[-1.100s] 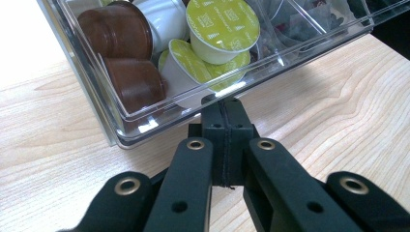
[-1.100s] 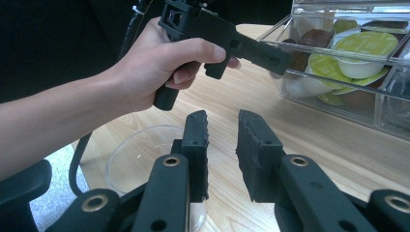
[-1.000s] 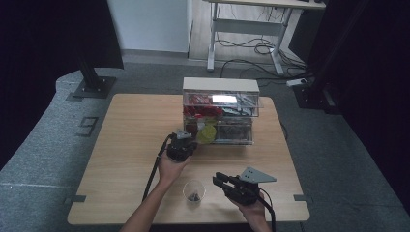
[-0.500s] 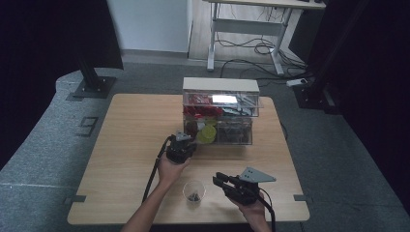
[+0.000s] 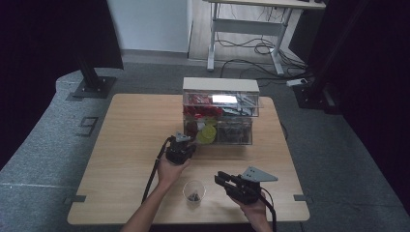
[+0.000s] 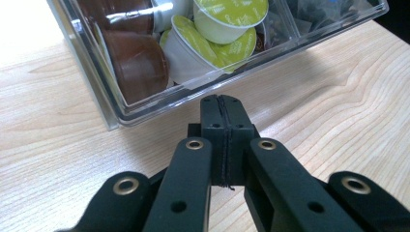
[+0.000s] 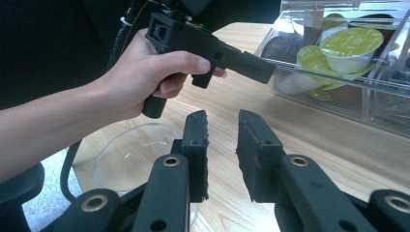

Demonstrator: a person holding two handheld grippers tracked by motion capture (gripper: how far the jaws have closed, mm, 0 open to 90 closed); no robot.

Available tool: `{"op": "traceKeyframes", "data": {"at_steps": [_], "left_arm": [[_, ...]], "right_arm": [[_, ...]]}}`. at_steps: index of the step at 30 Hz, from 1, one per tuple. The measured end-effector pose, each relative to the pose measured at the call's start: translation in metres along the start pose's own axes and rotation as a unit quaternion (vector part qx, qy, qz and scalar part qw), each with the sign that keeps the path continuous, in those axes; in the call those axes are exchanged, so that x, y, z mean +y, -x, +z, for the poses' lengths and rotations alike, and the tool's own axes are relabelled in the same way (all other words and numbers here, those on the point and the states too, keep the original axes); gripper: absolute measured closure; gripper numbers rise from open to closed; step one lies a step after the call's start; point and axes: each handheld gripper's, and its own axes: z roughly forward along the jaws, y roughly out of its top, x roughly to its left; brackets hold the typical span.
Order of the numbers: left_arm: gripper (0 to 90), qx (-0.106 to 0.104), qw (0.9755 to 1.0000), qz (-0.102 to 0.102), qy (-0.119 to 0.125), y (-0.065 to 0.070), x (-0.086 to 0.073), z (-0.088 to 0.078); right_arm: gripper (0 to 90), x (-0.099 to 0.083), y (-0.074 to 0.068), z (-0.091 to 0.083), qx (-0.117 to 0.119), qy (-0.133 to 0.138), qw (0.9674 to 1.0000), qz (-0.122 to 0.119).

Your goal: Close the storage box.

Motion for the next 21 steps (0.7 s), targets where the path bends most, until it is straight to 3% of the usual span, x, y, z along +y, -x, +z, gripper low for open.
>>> {"op": "traceKeyframes", "data": {"at_steps": [7,11,15,21], "left_arm": [[86.6,-0.005,0.9999,0.0,0.016,0.0,-0.004,-0.011],[75.9,-0.001,0.9993,0.0,0.037,-0.002,-0.011,-0.018],[66.1,-0.007,0.9991,0.008,0.041,-0.003,-0.015,-0.023],[58.9,-0.015,0.9984,0.008,0.054,-0.006,-0.022,-0.034]], "right_arm": [[72.7,0.0,0.004,-0.002,-0.006,0.0,1.0,0.004],[72.6,-0.001,0.007,-0.003,-0.011,0.001,0.9999,0.004],[72.5,-0.002,0.011,-0.004,-0.018,0.001,0.9998,0.007],[71.7,-0.004,0.02,-0.008,-0.033,0.001,0.9994,0.012]]}}
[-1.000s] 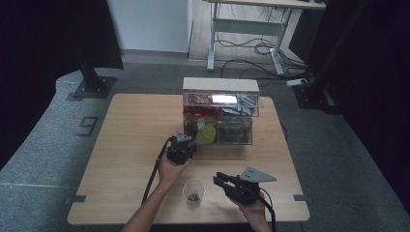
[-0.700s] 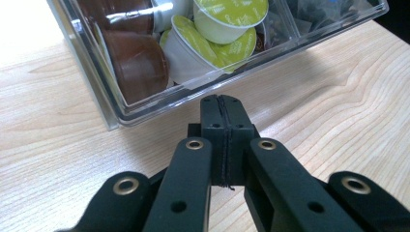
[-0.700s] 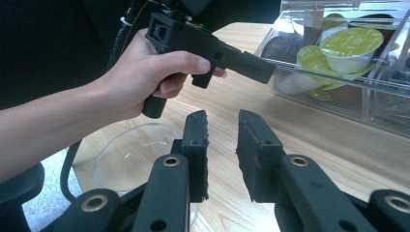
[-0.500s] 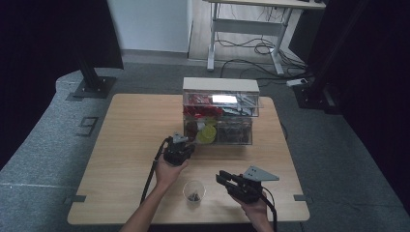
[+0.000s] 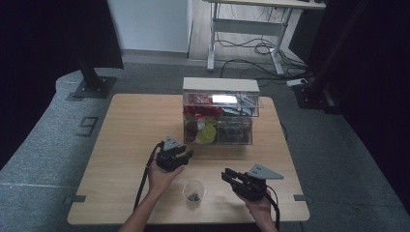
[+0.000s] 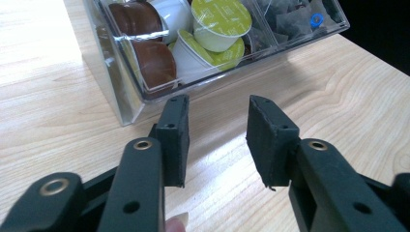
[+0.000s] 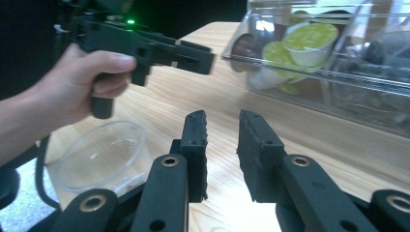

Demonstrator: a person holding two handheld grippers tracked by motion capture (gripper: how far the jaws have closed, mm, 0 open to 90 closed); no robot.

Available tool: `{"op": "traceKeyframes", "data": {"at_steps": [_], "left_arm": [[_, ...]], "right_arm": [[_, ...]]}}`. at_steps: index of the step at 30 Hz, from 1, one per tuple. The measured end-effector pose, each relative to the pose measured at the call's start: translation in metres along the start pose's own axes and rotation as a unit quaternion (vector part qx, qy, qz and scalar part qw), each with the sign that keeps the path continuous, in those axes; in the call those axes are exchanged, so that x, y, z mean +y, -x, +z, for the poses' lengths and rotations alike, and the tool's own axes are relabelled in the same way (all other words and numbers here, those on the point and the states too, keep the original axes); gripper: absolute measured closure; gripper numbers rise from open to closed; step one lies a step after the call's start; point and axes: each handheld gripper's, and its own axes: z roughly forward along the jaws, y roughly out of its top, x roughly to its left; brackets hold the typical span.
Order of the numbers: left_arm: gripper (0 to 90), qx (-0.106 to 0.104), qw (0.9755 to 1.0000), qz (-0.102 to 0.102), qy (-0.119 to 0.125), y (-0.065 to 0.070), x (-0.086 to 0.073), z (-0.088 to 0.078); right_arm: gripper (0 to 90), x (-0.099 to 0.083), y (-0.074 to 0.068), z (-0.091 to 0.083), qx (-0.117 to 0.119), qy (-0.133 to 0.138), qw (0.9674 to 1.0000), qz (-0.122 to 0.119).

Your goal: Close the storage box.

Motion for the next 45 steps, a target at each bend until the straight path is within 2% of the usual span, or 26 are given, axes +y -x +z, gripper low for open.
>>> {"op": "traceKeyframes", "data": {"at_steps": [4,17,24,29,33,42,45], "left_arm": [[55.7,-0.006,1.0,0.0,0.001,-0.004,-0.007,-0.01],[51.4,0.017,0.9998,0.005,-0.009,-0.02,-0.041,-0.04],[50.6,0.019,0.9998,-0.003,-0.01,-0.024,-0.06,-0.05],[50.2,0.02,0.9996,-0.009,-0.015,-0.026,-0.073,-0.054],[49.9,0.026,0.9994,-0.007,-0.022,-0.027,-0.085,-0.056],[48.9,0.035,0.9981,-0.004,-0.05,-0.031,-0.105,-0.06],[48.7,0.037,0.9975,-0.003,-0.06,-0.032,-0.109,-0.06]], "right_arm": [[70.6,-0.004,0.009,-0.004,-0.013,-0.004,0.9999,0.003],[62.9,-0.017,0.034,-0.013,-0.047,-0.017,0.9987,0.012],[57.6,-0.031,0.049,-0.02,-0.066,-0.032,0.997,0.024],[54.7,-0.043,0.059,-0.026,-0.082,-0.046,0.9949,0.034],[50.7,-0.052,0.065,-0.03,-0.093,-0.067,0.9929,0.032],[44.0,-0.066,0.071,-0.034,-0.127,-0.101,0.9862,0.031],[42.9,-0.067,0.075,-0.033,-0.129,-0.104,0.9855,0.036]]}}
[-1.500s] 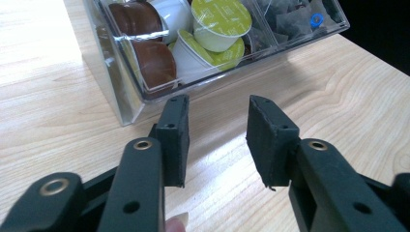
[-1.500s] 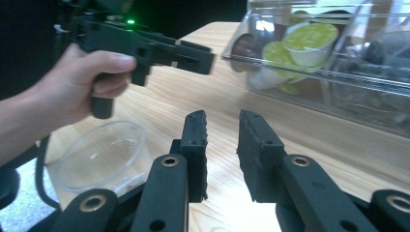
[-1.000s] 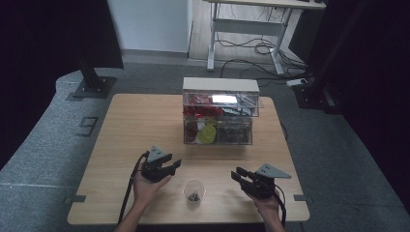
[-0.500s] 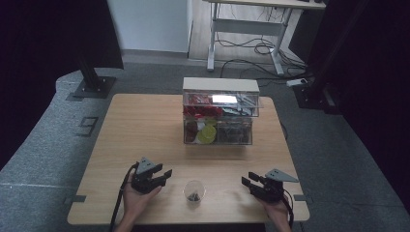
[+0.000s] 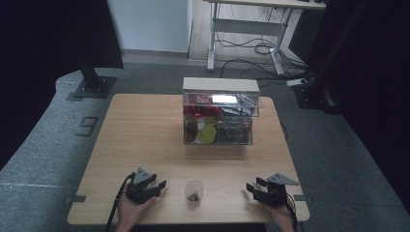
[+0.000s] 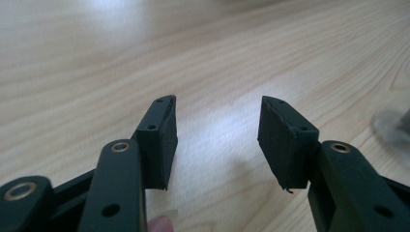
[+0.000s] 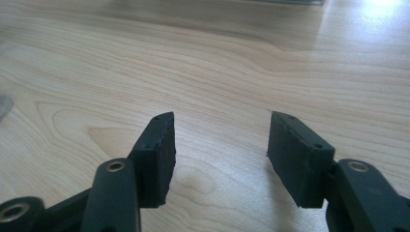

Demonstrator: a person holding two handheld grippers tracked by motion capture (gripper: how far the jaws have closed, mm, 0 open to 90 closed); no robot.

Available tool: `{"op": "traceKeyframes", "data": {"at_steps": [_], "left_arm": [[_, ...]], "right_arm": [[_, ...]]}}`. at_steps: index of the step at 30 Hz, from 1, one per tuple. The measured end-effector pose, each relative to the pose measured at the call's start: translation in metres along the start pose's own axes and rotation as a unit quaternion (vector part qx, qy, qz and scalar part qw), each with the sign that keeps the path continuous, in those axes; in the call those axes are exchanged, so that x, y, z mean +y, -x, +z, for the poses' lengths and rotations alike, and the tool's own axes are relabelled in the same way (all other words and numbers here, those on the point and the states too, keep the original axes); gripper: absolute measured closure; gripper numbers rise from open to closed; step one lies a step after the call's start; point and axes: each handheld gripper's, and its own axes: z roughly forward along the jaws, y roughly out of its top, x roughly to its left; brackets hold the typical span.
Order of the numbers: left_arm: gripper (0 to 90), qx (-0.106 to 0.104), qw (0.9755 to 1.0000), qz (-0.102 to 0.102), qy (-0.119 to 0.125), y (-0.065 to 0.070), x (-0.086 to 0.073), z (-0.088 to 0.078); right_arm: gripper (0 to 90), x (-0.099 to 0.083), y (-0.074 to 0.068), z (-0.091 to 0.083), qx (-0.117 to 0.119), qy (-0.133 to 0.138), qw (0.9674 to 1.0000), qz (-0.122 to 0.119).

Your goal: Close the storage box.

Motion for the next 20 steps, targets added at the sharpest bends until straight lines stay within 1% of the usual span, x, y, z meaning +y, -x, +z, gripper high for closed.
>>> {"op": "traceKeyframes", "data": {"at_steps": [8,12,20], "left_arm": [[48.0,-0.002,1.0,0.0,-0.001,-0.0003,-0.001,0.0006],[47.9,-0.001,1.0,-0.007,-0.002,-0.0034,-0.0012,-0.0001],[47.4,-0.002,0.9999,-0.01,-0.005,-0.0048,-0.0013,0.0]], "right_arm": [[41.7,0.0005,0.0025,-0.0001,-0.004,0.0,1.0,-0.001],[41.3,0.0009,0.0024,0.0004,-0.004,-0.001,1.0,-0.003],[40.1,0.0012,0.0025,0.001,-0.006,-0.002,1.0,-0.003]]}}
